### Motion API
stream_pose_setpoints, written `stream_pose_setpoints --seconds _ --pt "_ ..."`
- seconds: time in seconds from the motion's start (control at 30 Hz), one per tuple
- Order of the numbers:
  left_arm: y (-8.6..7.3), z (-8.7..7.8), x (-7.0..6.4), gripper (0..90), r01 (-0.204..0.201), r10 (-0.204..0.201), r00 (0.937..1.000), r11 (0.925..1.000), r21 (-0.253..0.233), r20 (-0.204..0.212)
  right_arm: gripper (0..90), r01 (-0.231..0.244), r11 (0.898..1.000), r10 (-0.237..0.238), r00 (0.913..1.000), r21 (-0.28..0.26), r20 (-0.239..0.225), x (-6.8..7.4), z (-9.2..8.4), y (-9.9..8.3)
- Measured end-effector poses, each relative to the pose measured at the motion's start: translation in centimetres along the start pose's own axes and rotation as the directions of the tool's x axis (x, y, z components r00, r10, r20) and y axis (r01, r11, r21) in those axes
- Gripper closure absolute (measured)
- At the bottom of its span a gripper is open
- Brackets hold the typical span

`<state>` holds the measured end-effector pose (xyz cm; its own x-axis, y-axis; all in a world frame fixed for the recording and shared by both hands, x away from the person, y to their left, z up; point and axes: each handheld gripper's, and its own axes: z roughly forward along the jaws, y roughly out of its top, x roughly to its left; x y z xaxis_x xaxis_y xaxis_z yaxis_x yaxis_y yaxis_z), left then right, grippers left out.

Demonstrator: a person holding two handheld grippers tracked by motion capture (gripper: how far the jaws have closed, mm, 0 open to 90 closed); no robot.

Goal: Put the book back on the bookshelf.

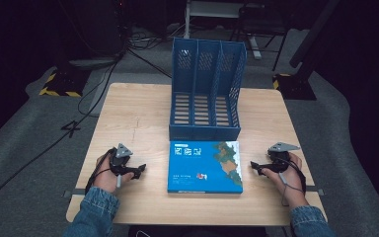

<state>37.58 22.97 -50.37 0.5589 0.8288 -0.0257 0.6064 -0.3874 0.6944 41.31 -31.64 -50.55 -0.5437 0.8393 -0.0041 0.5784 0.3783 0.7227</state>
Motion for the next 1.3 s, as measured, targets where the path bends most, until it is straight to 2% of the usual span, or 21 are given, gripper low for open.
stream_pose_setpoints --seconds 0.07,0.2,0.23,0.3,0.4,0.6,0.67,0.73,0.8,0.83,0.87,0.93,1.0,1.07,1.3 --pt "0.1 -0.2 0.1 29.1 0.007 -0.007 1.0 1.0 0.003 -0.004 9.9 -0.003 1.0 0.003 1.0 -0.008 0.006 -0.1 -0.1 -0.1" --pt "0.3 -0.7 0.2 30.3 0.042 -0.042 0.999 0.999 -0.015 -0.015 13.6 -0.006 1.0 0.007 1.0 -0.015 0.007 -0.2 -0.2 -0.2" --pt "0.4 -0.9 0.3 30.7 0.038 -0.038 0.9992 0.9992 -0.011 -0.015 14.5 -0.009 1.0 0.009 0.9999 -0.018 0.008 -0.2 -0.3 -0.2" --pt "0.8 -1.3 0.1 31.5 0.046 -0.046 0.9989 0.9988 -0.016 -0.008 14.8 -0.009 1.0 0.009 0.9999 -0.021 0.007 -0.3 -0.3 -0.2" --pt "1.6 -2.0 -0.6 32.1 0.038 -0.037 0.9993 0.9988 -0.031 0.009 14.9 -0.008 1.0 0.008 0.9999 -0.02 0.009 -0.2 -0.3 -0.2" --pt "2.7 -2.6 -1.7 32.4 0.04 -0.037 0.9983 0.9969 -0.067 0.046 15.2 -0.011 1.0 0.011 0.9999 -0.022 0.012 -0.2 -0.4 -0.3" --pt "3.2 -2.8 -2.2 32.5 0.045 -0.039 0.9963 0.9959 -0.079 0.077 15.4 -0.009 1.0 0.009 0.9999 -0.021 0.01 -0.2 -0.4 -0.3" --pt "3.6 -3.0 -2.8 32.9 0.052 -0.04 0.9923 0.9942 -0.094 0.117 16.4 -0.01 1.0 0.01 0.9999 -0.022 0.01 -0.1 -0.5 -0.4" --pt "4.1 -2.8 -3.8 33.2 0.034 -0.018 0.9883 0.9939 -0.105 0.152 20.4 -0.011 1.0 0.011 0.9999 -0.013 0.01 0.0 -0.7 -0.4" --pt "4.3 -2.7 -4.2 33.2 0.033 -0.016 0.9856 0.9942 -0.103 0.168 27.2 -0.006 1.0 0.006 1.0 0.005 -0.005 0.2 -1.0 -0.2" --pt "4.4 -2.5 -4.4 33.2 0.027 -0.008 0.9839 0.9946 -0.101 0.178 29.1 -0.01 1.0 0.01 0.9995 0.009 -0.031 0.3 -1.3 -0.1" --pt "4.7 -2.1 -5.1 33.3 0.023 -0.003 0.977 0.9955 -0.092 0.213 26.5 -0.018 1.0 0.019 0.9979 0.008 -0.062 0.5 -1.7 0.1" --pt "4.8 -1.7 -5.4 33.3 0.013 0.005 0.9744 0.9967 -0.08 0.225 25.3 0.012 1.0 -0.011 0.9975 0.013 -0.069 1.0 -2.2 0.3" --pt "4.9 -1.4 -5.7 33.3 0.012 0.007 0.9725 0.997 -0.076 0.233 24.8 0.019 1.0 -0.018 0.9965 0.015 -0.082 1.3 -2.4 0.4" --pt "5.4 0.4 -6.6 33.7 0.014 0.002 0.9574 0.9986 -0.051 0.289 22.5 0.09 0.996 -0.086 0.9818 0.015 -0.169 3.8 -3.9 0.9"
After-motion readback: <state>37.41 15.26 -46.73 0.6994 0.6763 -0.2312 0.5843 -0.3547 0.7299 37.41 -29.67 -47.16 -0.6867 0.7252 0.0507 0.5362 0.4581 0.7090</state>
